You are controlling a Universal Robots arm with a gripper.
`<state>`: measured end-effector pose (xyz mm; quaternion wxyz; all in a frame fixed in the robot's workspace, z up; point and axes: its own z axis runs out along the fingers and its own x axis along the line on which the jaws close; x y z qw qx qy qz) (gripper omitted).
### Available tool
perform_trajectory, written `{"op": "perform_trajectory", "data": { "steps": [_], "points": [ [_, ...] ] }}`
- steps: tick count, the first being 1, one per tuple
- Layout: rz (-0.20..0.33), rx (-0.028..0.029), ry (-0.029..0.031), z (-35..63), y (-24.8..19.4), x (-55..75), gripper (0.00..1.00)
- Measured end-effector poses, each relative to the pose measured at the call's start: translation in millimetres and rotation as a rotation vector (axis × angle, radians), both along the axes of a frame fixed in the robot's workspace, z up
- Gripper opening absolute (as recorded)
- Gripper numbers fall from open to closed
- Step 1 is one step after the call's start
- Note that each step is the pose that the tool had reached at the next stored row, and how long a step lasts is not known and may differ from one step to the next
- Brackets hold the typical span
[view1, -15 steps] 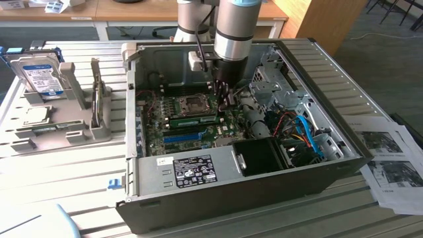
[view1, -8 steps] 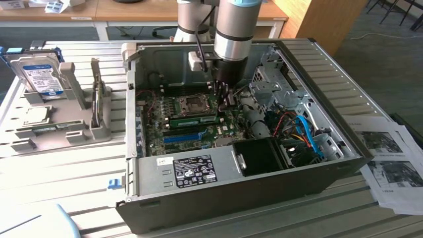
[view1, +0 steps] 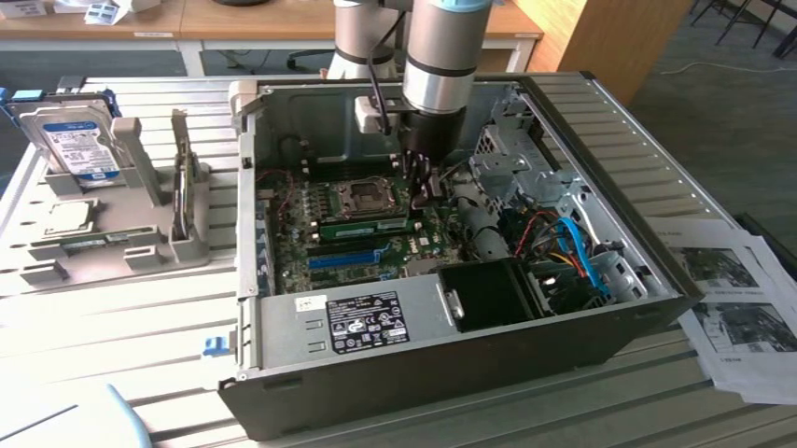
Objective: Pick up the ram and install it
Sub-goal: 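Press down the ram until it locks into place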
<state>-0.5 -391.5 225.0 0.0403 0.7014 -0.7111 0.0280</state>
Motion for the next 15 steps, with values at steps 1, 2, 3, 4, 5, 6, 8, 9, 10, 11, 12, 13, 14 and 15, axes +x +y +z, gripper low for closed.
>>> {"op": "perform_trajectory", "data": {
  "steps": [1, 2, 3, 4, 5, 6, 8, 9, 10, 11, 12, 13, 14, 15],
  "points": [
    [0.000, 0.0001, 0.0000, 0.0, 0.0, 0.0, 0.09],
    [0.000, -0.0001, 0.0000, 0.0, 0.0, 0.0, 0.09],
    [0.000, -0.0001, 0.0000, -0.2, 0.0, 0.0, 0.09],
    [0.000, 0.0000, 0.0000, -0.6, 0.0, 0.0, 0.09],
    [0.000, -0.0002, 0.0000, -1.0, -0.1, 0.0, 0.09],
    [0.000, -0.0003, 0.0001, -1.4, -0.3, -0.1, 0.09],
    [0.000, -0.0003, 0.0001, -1.9, -0.4, -0.1, 0.09],
    [0.000, -0.0002, 0.0001, -2.0, -0.4, 0.0, 0.09],
    [0.000, -0.0001, 0.0001, -2.1, -0.4, 0.0, 0.09],
    [0.000, -0.0001, 0.0000, -2.1, -0.4, 0.0, 0.09],
    [0.000, 0.0000, 0.0000, -2.1, -0.4, 0.0, 0.09],
    [0.000, 0.0000, 0.0000, -2.1, -0.4, 0.0, 0.09],
    [0.000, 0.0000, 0.0001, -2.1, -0.4, 0.0, 0.09],
    [0.000, 0.0000, 0.0000, -2.2, -0.4, 0.0, 0.09]
  ]
}}
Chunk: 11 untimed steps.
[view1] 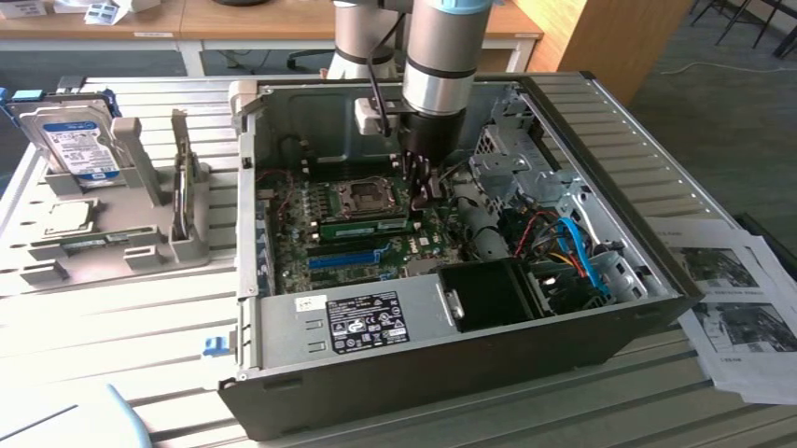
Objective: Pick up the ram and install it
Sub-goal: 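Press down the ram until it locks into place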
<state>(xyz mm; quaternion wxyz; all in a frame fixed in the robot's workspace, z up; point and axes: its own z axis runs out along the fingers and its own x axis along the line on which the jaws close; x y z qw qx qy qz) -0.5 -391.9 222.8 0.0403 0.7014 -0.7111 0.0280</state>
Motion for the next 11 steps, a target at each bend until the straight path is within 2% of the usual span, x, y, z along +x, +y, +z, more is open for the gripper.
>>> {"op": "perform_trajectory", "data": {
  "steps": [11],
  "points": [
    [0.000, -0.0001, 0.0000, -1.2, -0.3, 0.0, 0.09]
  ]
}}
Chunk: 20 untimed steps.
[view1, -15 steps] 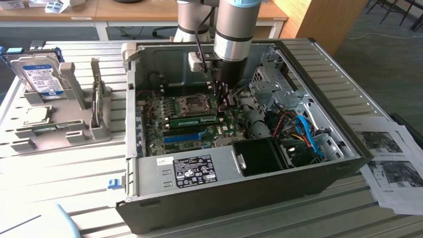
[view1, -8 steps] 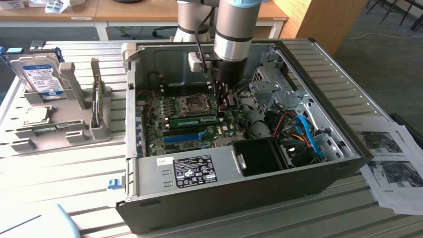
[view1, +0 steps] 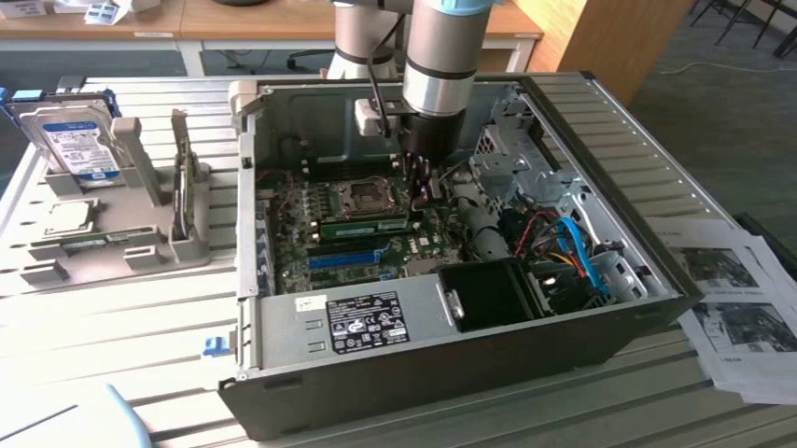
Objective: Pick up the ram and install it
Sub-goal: 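Press down the ram until it locks into place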
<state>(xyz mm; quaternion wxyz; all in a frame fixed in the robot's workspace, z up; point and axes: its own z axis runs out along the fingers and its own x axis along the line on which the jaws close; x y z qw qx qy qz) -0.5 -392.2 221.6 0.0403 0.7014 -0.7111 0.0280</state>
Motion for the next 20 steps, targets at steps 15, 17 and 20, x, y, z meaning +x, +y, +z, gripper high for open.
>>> {"op": "perform_trajectory", "data": {
  "steps": [15, 17, 20],
  "points": [
    [0.000, 0.0003, 0.0001, 0.4, 0.0, 0.3, 0.09],
    [0.000, 0.0003, -0.0001, 0.9, -0.1, 0.6, 0.09],
    [0.000, 0.0000, 0.0000, 2.3, -0.1, 1.2, 0.09]
  ]
}}
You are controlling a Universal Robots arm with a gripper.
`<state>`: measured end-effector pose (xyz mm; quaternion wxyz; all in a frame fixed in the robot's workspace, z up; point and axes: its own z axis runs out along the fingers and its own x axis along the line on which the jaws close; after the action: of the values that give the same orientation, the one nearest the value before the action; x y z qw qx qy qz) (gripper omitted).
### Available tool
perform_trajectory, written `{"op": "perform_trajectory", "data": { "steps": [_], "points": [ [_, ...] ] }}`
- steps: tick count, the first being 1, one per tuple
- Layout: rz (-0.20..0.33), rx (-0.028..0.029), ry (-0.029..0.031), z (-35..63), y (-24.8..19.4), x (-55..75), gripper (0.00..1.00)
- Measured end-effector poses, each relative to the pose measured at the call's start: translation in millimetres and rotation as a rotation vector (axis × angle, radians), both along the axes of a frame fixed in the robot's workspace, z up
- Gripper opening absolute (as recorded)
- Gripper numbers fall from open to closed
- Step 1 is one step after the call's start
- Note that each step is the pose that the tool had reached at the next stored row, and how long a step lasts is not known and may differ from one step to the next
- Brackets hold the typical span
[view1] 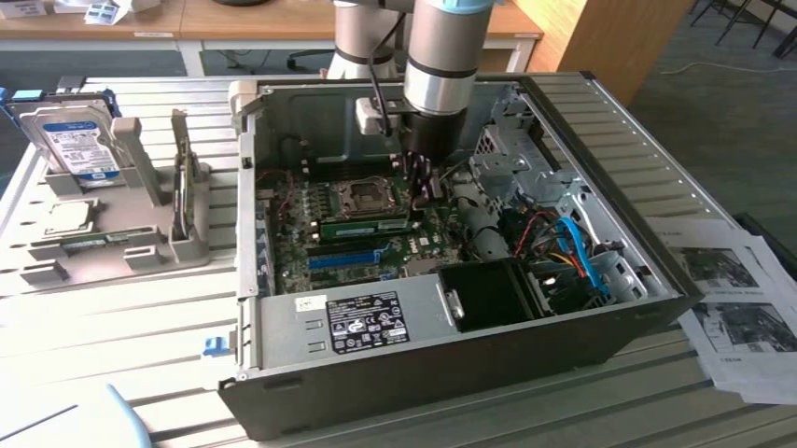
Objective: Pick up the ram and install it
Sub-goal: 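Press down the ram until it locks into place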
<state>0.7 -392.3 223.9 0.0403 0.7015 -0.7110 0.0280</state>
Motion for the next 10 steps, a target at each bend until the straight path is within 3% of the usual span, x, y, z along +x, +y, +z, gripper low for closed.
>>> {"op": "perform_trajectory", "data": {
  "steps": [10],
  "points": [
    [0.000, 0.0003, -0.0001, 4.3, 0.1, 2.1, 0.09]
  ]
}}
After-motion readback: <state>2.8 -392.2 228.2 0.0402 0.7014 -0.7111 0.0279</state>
